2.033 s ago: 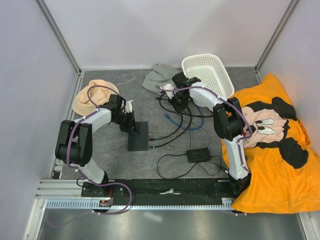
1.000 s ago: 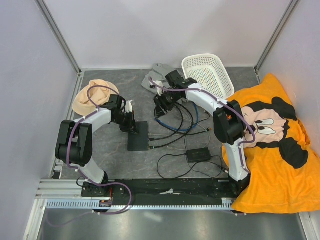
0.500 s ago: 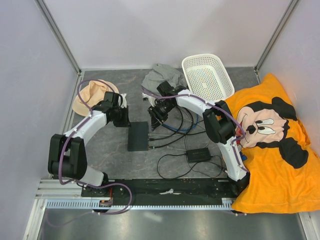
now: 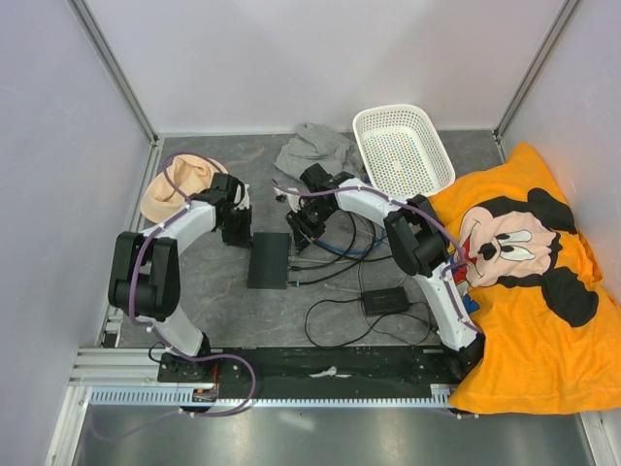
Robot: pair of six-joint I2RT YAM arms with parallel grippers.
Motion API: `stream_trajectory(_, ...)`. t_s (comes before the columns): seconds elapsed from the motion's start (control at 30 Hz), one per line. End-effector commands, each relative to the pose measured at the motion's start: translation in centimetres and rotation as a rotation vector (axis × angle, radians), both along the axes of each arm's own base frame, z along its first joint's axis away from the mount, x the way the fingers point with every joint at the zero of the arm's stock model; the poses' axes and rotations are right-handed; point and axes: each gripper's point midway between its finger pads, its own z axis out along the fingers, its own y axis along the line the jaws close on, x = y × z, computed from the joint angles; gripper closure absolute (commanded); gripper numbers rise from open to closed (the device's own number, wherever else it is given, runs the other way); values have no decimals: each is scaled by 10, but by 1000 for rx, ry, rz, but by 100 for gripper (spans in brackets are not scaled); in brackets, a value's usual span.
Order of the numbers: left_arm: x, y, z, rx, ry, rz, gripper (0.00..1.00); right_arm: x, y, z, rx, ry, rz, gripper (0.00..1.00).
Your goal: Pull the plug from the switch port
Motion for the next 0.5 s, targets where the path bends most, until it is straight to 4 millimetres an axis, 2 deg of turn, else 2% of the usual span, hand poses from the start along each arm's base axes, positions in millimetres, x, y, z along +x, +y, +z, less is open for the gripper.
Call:
stream_trajectory(0.0,38,-15,4,-50,-38,-42,98,9,8,6,6,-55,-5,65)
stream_trajectory(0.03,52,-19,13,-55,-66,-44,98,9,7,7,5,-57,-5,65)
stream_trajectory(0.1,62,-20,6,-47,-51,-54,98,9,6,10,11,-56,-6,63)
stream_trajectory(0.13,76,-21,15,-41,-83,-66,98,11,5,11,17,-52,-12,61)
stream_trajectory(0.17,80,-19,10,-24,-74,-66,98,11,5,12,21,-45,-15,59)
stream_trajectory(0.23,89,-14,19,5,-95,-64,99,13,1,16,39,-34,-23,56)
stream_trajectory(0.37,86,-13,38,-6,-127,-54,98,9,-3,25,96,24,-23,52)
stream_trajectory(0.4,83,-17,49,-31,-147,-59,99,9,-4,25,106,45,-31,50)
stream_trajectory(0.47,71,-22,47,-69,-130,-56,99,4,-3,26,125,75,-23,49)
